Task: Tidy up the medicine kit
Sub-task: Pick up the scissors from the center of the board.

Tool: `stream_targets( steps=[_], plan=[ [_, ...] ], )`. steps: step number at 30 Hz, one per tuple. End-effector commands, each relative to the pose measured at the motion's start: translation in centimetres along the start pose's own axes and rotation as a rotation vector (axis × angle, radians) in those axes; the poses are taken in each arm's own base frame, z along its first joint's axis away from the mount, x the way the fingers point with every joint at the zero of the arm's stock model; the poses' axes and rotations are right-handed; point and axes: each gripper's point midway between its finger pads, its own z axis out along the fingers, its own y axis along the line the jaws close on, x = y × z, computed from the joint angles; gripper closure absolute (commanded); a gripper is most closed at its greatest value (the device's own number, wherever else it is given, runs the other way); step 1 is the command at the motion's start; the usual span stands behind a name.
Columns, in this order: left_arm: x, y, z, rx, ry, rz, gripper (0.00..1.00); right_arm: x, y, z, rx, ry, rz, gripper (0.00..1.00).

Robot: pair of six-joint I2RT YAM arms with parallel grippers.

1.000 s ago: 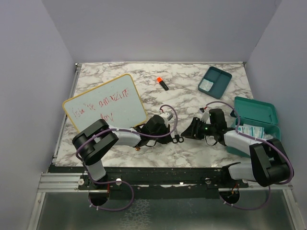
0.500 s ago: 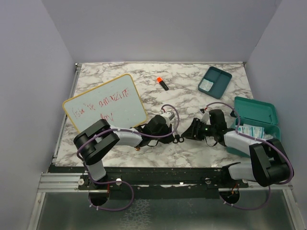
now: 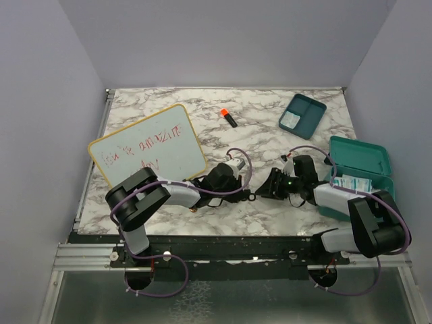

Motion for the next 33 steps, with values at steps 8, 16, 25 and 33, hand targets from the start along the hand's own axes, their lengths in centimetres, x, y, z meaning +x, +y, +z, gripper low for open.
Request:
stream_targets(
  steps=[8,16,25,33],
  plan=[
    [-2.0,-0.8,-1.8,-0.069,-0.006,-0.030,0.83,0.3,-0.5,0.1,0.008,0.000,0.015,0.53],
    [0.0,1.3,-1.0,-0.169,0.059,-0.035,0.81,0.6,-0.2,0.3,-0.025,0.002,0.043,0.53],
    [1.6,2.6,0.1,-0.219,0.112,-0.044,0.82,0.8,-0.9,0.7,0.003,-0.016,0.106,0.53],
    [2.0,2.3,0.0,-0.209,0.132,-0.069,0.88,0.6,-1.0,1.0,0.001,-0.034,0.157,0.53]
  ],
)
